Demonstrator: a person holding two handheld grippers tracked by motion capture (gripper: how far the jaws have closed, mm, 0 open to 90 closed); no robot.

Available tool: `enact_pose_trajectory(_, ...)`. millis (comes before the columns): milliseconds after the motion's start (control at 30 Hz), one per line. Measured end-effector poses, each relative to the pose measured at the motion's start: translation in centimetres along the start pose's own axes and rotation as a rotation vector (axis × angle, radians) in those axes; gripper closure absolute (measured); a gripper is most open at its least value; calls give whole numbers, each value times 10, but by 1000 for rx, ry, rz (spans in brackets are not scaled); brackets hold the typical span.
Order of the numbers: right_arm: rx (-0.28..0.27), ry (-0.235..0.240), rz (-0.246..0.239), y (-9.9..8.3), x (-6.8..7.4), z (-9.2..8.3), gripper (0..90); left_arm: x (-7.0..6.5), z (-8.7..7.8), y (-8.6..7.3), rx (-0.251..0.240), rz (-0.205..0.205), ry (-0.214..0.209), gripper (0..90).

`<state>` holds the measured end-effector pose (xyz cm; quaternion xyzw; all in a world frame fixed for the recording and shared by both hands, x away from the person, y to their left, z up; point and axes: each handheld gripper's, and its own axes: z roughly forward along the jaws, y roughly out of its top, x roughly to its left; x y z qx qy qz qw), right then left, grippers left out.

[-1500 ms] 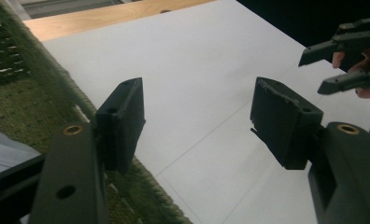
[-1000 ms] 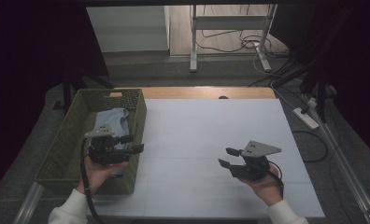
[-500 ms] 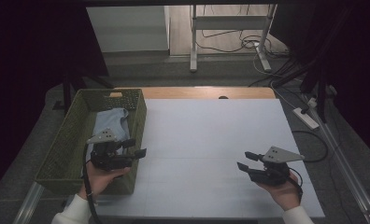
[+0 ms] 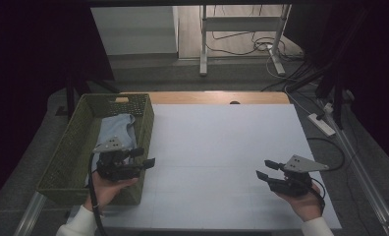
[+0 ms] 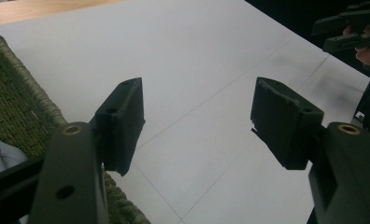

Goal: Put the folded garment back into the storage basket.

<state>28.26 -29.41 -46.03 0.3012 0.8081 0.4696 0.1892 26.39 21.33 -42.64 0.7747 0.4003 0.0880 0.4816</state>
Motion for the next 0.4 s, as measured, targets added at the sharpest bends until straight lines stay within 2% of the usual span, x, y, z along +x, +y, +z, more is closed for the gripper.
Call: enact_pose_trajectory(400, -2, 3, 0, 1, 0, 0, 476, 0, 1, 0, -1, 0, -5, 353)
